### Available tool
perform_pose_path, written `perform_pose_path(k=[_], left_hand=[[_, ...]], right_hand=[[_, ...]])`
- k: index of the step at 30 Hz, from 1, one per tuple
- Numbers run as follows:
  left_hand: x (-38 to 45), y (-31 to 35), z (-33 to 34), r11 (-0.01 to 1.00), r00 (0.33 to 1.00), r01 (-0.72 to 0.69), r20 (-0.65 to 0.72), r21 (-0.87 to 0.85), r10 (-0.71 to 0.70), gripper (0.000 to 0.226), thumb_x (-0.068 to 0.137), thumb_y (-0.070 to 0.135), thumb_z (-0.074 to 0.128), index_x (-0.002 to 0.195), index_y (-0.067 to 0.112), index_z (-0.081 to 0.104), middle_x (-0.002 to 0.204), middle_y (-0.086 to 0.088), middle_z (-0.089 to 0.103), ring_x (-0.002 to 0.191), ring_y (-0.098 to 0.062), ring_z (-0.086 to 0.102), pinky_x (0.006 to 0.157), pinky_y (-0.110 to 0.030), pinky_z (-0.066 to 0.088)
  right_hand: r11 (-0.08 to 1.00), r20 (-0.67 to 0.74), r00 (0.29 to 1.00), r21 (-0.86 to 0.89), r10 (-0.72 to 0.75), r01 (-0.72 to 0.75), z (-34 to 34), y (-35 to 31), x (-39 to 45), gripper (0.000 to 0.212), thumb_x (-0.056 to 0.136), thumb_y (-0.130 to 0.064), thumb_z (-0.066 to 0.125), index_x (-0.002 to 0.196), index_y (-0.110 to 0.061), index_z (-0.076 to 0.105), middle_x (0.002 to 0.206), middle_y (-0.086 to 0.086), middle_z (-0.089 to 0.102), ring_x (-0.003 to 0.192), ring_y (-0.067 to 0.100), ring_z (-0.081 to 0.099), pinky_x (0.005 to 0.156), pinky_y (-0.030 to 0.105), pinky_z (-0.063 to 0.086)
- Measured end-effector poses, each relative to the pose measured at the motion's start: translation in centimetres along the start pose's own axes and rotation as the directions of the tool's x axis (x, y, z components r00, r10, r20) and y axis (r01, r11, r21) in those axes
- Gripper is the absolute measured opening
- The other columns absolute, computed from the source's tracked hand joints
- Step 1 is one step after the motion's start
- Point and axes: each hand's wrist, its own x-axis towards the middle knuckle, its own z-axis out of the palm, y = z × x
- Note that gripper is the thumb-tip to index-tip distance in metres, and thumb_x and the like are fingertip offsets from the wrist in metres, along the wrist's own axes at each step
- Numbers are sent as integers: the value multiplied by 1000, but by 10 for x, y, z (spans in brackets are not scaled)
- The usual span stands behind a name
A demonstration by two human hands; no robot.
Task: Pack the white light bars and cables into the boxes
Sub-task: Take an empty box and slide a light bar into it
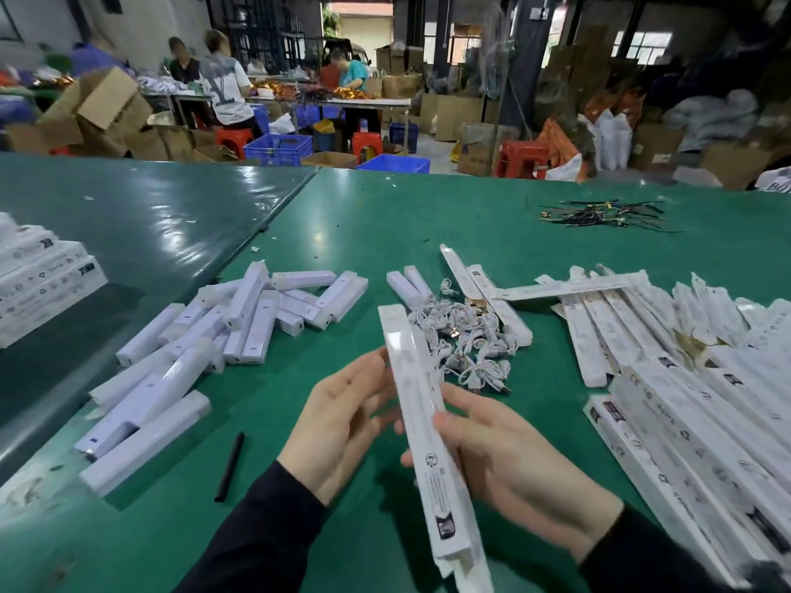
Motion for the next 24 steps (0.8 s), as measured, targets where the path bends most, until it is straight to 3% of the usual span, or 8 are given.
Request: perform_pose_path(k=[3,5,8,11,14,17,19,24], left_hand=[[-2,-4,-1,999,997,46,61,4,-46,35,84,22,70,116,9,69,102,-16,72,61,-21,54,48,-23,47],[-3,-4,0,995,992,87,88,45,-90,49,83,26,67,125,3,58,113,-20,69,62,-22,45,45,-23,46],[-3,-3,1,996,993,90,70,26,-92,56,79,23,70,125,-3,52,114,-28,67,52,-16,58,44,-22,49],[-3,-3,3,997,997,74,14,29,-75,65,65,29,89,115,0,59,105,-31,68,65,-24,70,52,-25,54],[-3,-4,7,997,996,68,-64,29,-66,55,64,24,84,110,3,61,100,-28,71,78,-28,73,55,-28,56],[-5,-5,13,983,996,56,-80,177,-42,57,65,25,76,117,8,59,98,-22,73,79,-26,73,66,-30,58],[-8,-5,16,965,996,56,-81,255,-37,60,64,26,76,120,17,57,95,-20,74,75,-23,72,59,-28,56],[-16,-7,25,960,991,120,28,254,-132,56,72,19,76,123,22,53,92,-19,74,70,-23,72,49,-24,52]], right_hand=[[996,14,1000,86,7,-8,-2,10,-1,37,90,-10,54,126,-10,60,103,15,71,81,27,70,71,32,56],[995,53,999,104,-4,-2,-2,15,-1,35,92,-11,56,127,-8,60,108,18,69,86,30,69,77,34,56],[997,56,998,81,5,-10,-4,15,-1,34,93,-13,54,126,-7,60,116,21,67,96,34,67,85,40,56],[999,45,998,-5,34,-34,-7,16,1,35,94,-19,49,124,-6,62,118,17,68,101,33,67,90,44,54],[986,-69,997,-160,29,-39,-8,16,2,27,99,-28,53,112,-11,70,107,10,73,96,28,70,78,29,56],[938,-287,945,-342,-159,55,-14,18,3,21,93,-29,60,93,-11,71,87,4,74,73,14,67,58,21,51],[879,-375,870,-459,-320,125,-20,16,3,11,88,-26,65,89,-15,67,83,-1,71,68,10,64,56,23,51],[868,-275,890,-446,-365,218,-23,10,2,23,92,-17,62,113,-25,66,101,-4,70,87,12,67,71,27,54]])
